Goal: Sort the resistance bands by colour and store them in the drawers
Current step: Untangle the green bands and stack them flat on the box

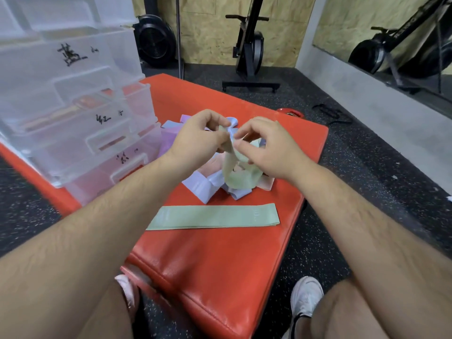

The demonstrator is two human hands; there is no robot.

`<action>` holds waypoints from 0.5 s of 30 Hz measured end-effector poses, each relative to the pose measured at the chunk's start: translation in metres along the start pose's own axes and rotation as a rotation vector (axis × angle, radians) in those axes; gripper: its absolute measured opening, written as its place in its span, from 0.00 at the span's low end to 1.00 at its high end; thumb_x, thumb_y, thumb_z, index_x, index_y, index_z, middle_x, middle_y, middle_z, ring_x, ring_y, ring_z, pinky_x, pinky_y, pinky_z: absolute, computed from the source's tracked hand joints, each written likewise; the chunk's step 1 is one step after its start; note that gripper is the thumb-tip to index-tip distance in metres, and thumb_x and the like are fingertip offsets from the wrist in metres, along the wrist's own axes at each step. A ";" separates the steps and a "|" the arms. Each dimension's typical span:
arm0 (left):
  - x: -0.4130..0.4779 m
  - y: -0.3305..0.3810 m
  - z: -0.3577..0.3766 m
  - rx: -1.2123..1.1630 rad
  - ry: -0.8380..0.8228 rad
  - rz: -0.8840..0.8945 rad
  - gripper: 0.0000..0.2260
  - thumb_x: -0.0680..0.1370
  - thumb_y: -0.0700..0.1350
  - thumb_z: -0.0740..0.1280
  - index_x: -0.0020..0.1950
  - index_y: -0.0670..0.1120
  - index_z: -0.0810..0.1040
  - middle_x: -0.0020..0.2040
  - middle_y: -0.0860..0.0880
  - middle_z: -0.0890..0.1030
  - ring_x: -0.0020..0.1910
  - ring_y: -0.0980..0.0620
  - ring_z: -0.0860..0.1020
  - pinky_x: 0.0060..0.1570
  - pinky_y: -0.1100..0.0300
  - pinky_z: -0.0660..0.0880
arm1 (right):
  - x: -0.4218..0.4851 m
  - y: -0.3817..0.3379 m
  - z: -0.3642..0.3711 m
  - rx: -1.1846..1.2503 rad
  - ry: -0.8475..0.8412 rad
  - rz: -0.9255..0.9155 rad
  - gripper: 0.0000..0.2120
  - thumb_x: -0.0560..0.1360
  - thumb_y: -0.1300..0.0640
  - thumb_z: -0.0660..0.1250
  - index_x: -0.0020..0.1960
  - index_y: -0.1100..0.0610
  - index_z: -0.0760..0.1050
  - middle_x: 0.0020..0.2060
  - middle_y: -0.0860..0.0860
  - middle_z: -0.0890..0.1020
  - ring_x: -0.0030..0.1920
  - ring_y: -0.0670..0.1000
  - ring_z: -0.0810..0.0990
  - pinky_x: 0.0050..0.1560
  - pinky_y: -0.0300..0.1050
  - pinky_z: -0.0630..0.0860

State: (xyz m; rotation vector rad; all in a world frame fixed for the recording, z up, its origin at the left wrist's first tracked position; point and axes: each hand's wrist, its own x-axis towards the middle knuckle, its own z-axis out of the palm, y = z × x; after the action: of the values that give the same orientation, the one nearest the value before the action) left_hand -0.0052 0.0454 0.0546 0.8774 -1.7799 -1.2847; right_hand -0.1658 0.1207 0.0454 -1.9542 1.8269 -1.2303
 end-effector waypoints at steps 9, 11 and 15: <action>-0.018 -0.016 -0.037 0.301 -0.074 0.180 0.08 0.75 0.38 0.70 0.49 0.51 0.80 0.40 0.45 0.76 0.37 0.54 0.72 0.39 0.54 0.72 | 0.009 -0.002 0.031 0.099 -0.328 0.145 0.06 0.77 0.57 0.70 0.51 0.47 0.76 0.39 0.38 0.77 0.39 0.36 0.75 0.46 0.41 0.73; -0.020 -0.017 -0.045 0.354 -0.072 0.163 0.07 0.75 0.39 0.71 0.48 0.51 0.79 0.40 0.51 0.78 0.37 0.55 0.75 0.40 0.59 0.72 | 0.011 -0.008 0.037 0.064 -0.284 0.112 0.05 0.76 0.57 0.70 0.47 0.56 0.75 0.35 0.41 0.74 0.35 0.40 0.71 0.42 0.39 0.69; -0.022 -0.024 -0.059 0.337 -0.060 0.144 0.09 0.73 0.41 0.74 0.45 0.54 0.79 0.42 0.41 0.80 0.37 0.53 0.75 0.40 0.54 0.74 | 0.008 -0.019 0.040 -0.010 -0.304 0.045 0.08 0.77 0.54 0.71 0.44 0.54 0.73 0.32 0.41 0.72 0.31 0.38 0.69 0.36 0.33 0.65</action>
State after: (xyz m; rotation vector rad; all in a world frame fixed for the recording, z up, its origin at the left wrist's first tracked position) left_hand 0.0588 0.0321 0.0392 0.8789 -2.1055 -0.9432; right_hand -0.1259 0.1018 0.0354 -1.9661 1.7138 -0.8556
